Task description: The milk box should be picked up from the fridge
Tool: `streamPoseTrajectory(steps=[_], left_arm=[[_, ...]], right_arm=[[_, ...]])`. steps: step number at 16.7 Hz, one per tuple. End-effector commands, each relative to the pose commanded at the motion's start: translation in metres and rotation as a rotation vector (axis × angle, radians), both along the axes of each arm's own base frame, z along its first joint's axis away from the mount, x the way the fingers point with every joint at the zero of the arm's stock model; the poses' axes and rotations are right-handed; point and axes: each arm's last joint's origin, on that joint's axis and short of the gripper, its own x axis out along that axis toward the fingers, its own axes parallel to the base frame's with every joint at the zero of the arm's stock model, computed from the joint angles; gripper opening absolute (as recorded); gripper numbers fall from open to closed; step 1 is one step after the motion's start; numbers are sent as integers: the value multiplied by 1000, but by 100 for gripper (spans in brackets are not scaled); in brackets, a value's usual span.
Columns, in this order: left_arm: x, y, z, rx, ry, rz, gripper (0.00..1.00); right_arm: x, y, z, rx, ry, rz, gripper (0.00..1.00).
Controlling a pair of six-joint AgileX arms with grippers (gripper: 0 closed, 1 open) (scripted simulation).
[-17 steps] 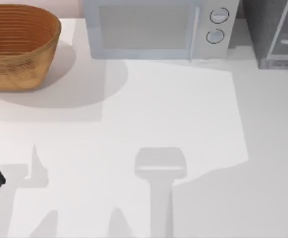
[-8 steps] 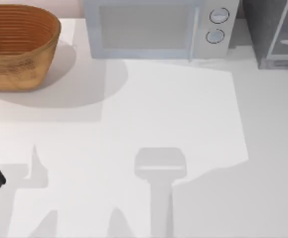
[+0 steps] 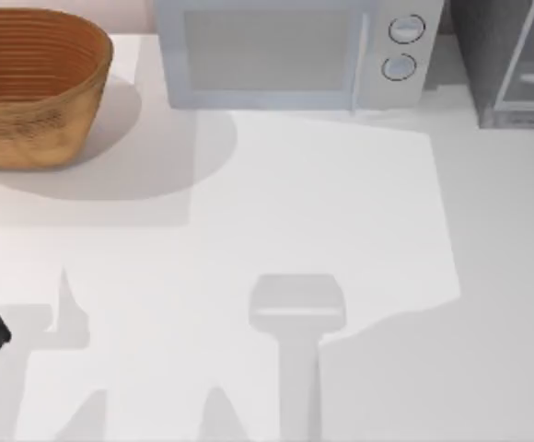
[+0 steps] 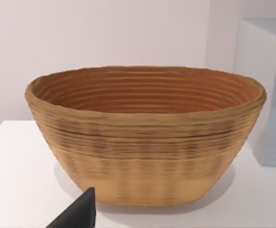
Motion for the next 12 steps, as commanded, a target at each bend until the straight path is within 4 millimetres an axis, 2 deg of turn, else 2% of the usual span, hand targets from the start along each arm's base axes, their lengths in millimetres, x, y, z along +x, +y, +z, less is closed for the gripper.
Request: streamPoseTrajectory(steps=[5, 10, 12], left_arm=[[0, 0, 0, 0, 0, 0, 100], [0, 0, 0, 0, 0, 0, 100], [0, 0, 0, 0, 0, 0, 100]], right_arm=[[-1, -1, 2, 1, 0, -3, 0], [0, -2, 41, 1, 0, -3, 0], [0, -2, 51, 1, -1, -3, 0]])
